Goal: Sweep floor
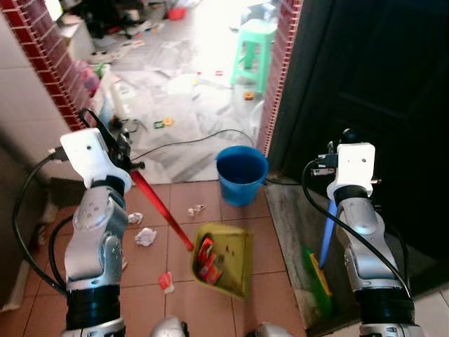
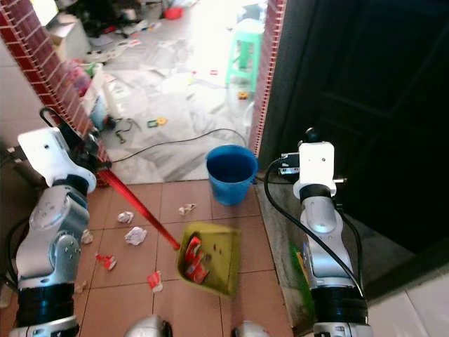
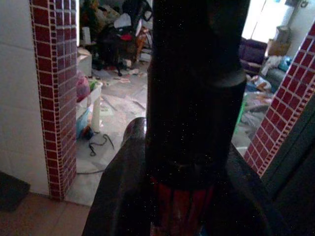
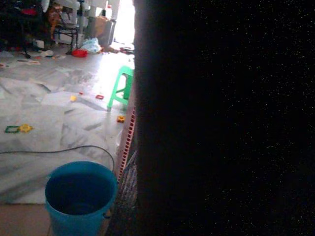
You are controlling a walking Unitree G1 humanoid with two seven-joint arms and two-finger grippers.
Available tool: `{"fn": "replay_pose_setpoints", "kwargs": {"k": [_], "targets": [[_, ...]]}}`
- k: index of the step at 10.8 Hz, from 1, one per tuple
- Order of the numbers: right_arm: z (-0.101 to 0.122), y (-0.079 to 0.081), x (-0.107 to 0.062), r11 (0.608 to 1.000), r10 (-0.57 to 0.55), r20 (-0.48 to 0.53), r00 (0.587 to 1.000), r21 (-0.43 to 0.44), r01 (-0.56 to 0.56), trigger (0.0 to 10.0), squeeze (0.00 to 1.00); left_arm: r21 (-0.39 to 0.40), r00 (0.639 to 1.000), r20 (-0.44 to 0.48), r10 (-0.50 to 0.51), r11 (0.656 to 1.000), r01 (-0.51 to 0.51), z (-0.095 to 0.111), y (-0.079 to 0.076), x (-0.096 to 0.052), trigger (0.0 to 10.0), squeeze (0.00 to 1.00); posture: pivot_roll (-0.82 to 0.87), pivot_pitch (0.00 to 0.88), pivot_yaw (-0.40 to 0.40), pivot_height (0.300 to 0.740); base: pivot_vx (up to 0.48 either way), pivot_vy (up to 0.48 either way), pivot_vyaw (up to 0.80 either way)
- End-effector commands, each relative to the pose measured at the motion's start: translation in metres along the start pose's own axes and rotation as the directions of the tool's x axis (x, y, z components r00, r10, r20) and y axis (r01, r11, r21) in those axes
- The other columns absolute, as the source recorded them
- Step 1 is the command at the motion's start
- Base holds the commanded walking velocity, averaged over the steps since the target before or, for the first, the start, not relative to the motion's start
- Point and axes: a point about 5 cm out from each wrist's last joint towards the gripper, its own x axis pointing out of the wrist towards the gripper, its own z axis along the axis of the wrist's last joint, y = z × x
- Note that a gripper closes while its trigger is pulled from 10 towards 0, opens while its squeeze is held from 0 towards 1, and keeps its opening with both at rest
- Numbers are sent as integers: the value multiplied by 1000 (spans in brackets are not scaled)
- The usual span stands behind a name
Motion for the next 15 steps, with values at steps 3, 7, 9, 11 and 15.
{"fn": "replay_pose_setpoints", "kwargs": {"k": [3, 7, 9, 11, 15], "targets": [[3, 0, 4, 1000, -3, 20, 1000, -17, 3, 10000, 0, -65, 981, 194, 25, 998, -12, 57, 2, 14, 10000, 0, -63, 38, 31, 740, 0, 0, 0], [2, 6, 5, 1000, 16, 21, 1000, -11, -16, 10000, 0, -54, 923, 384, 17, 999, 4, 117, 4, 42, 10000, 0, -59, 38, 27, 740, 0, 0, 0], [3, 8, 6, 1000, 23, 27, 999, -9, -23, 10000, 0, -34, 912, 409, -3, 999, 19, 121, -1, 53, 10000, 0, -71, 39, 32, 740, 298, 0, 0], [4, 8, 5, 1000, 28, 34, 999, -9, -28, 10000, 0, -17, 905, 423, -38, 999, 50, 117, -10, 59, 10000, 0, -80, 40, 38, 740, 382, 0, 0], [4, 14, 2, 998, 70, 41, 997, -1, -70, 10000, 0, -6, 899, 436, -52, 998, 61, 113, -14, 62, 10000, 0, -76, 40, 30, 740, 447, 0, 0]]}}
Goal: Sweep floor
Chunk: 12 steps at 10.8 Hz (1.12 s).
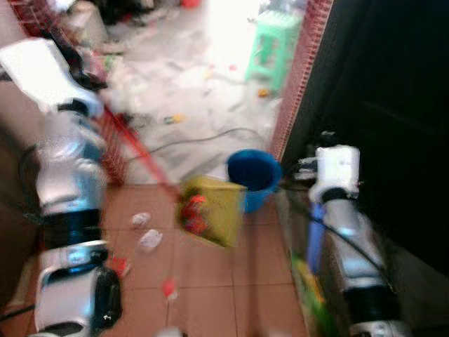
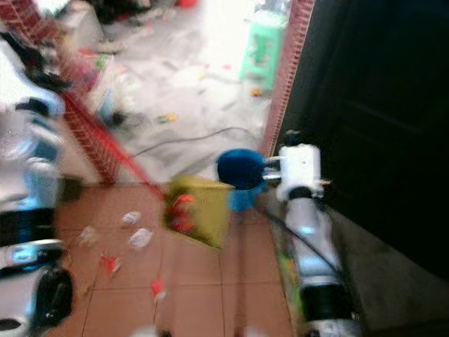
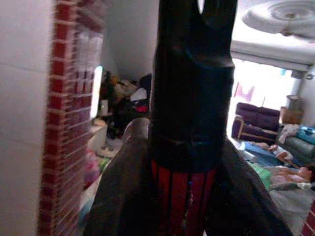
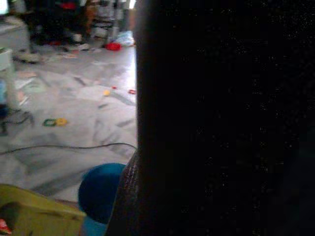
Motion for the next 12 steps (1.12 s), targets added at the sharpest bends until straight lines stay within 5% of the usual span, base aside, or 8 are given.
{"fn": "replay_pose_setpoints", "kwargs": {"k": [1, 12], "targets": [[5, -12, -1, 999, -27, 33, 999, -30, 28, 10000, 0, -46, 992, 111, -58, 997, 64, 21, -19, 6, 10000, 0, -76, 37, 30, 740, 450, 0, 0], [5, -6, -3, 998, 27, 39, 999, -51, -25, 10000, 0, 51, 976, 197, -89, 995, 80, 31, -31, 11, 10000, 0, -86, 37, 18, 740, 441, 0, 0]]}}
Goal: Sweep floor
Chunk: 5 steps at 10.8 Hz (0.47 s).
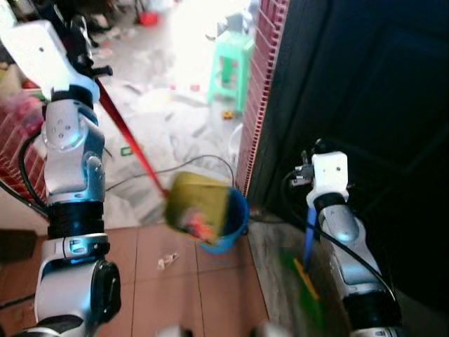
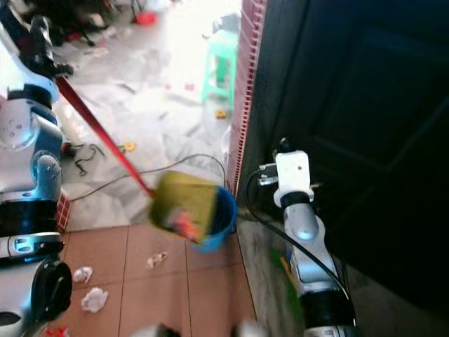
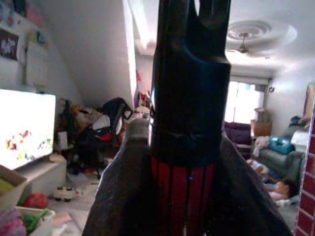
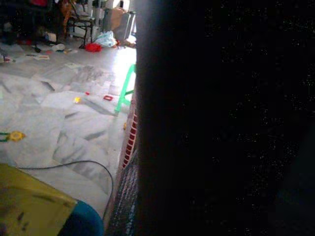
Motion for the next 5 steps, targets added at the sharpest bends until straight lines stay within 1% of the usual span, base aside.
{"fn": "replay_pose_setpoints", "kwargs": {"k": [1, 2, 3, 4, 5], "targets": [[7, -8, 1, 999, -19, 34, 999, -32, 20, 10000, 0, -26, 995, 99, -17, 999, 20, 19, -11, 6, 10000, 0, -88, 37, 17, 740, 371, 0, 0], [7, -7, 1, 999, -17, 34, 999, -32, 19, 10000, 0, -22, 995, 102, -15, 1000, 17, 16, -16, 6, 10000, 0, -90, 37, 14, 740, 352, 0, 0], [8, -5, 1, 999, -14, 36, 999, -30, 16, 10000, 0, 25, 991, 130, -8, 1000, 5, 17, -20, 7, 10000, 0, -94, 36, 13, 740, 289, 0, 0], [9, -5, 1, 1000, -12, 39, 999, -27, 13, 10000, 0, 126, 981, 192, -38, 992, 14, 20, -31, 6, 10000, 0, -108, 33, 14, 740, 0, 0, 0], [9, -5, 0, 1000, -11, 41, 999, -26, 12, 10000, 0, 132, 978, 204, -34, 991, 7, 18, -36, 5, 10000, 0, -116, 32, 16, 740, 0, 0, 0]]}}
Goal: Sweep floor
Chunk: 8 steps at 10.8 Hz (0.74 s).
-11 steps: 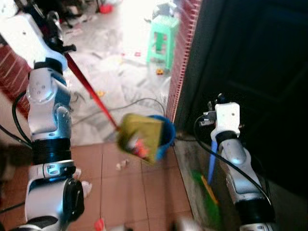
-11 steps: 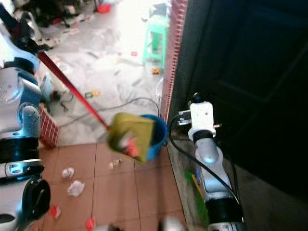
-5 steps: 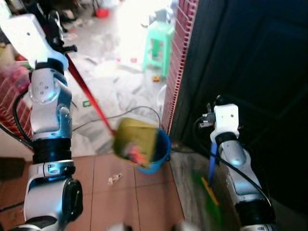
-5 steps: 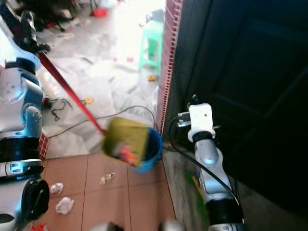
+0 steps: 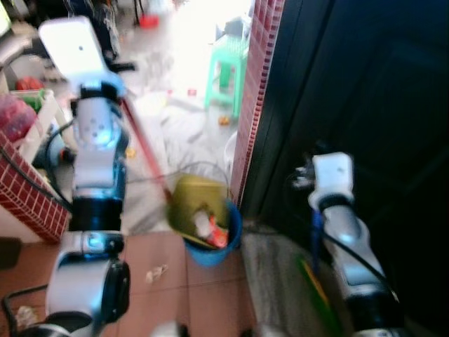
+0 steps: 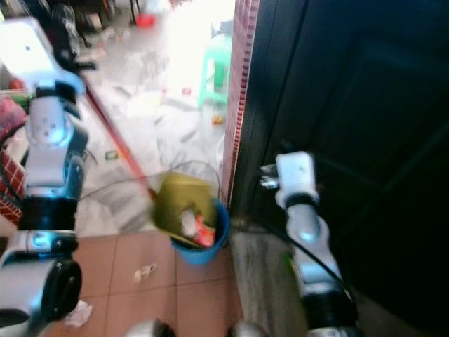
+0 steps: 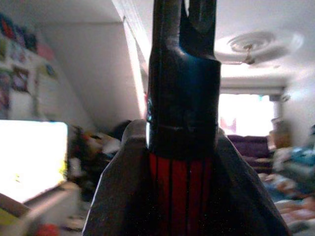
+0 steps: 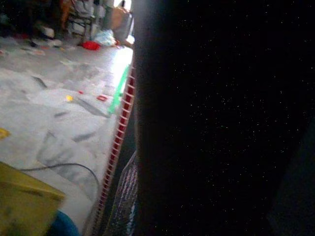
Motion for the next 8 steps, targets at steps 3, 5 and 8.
{"fn": "replay_pose_setpoints", "kwargs": {"k": [3, 5, 8], "targets": [[11, -13, -1, 999, -31, 47, 998, -26, 32, 10000, 0, -39, 989, 147, -15, 999, 21, 17, -31, 3, 10000, 0, -176, 30, 31, 740, 0, 0, 0], [12, -19, -5, 999, -38, 45, 998, -36, 40, 10000, 0, -41, 989, 145, -7, 999, 13, 10, -46, -1, 10000, 0, -190, 31, 33, 740, 0, 0, 0], [12, -13, -7, 999, -22, 44, 999, -25, 23, 10000, 0, -33, 939, 245, -240, 966, 255, 23, -90, -19, 10000, 0, -181, 33, 35, 740, 0, 0, 0]]}}
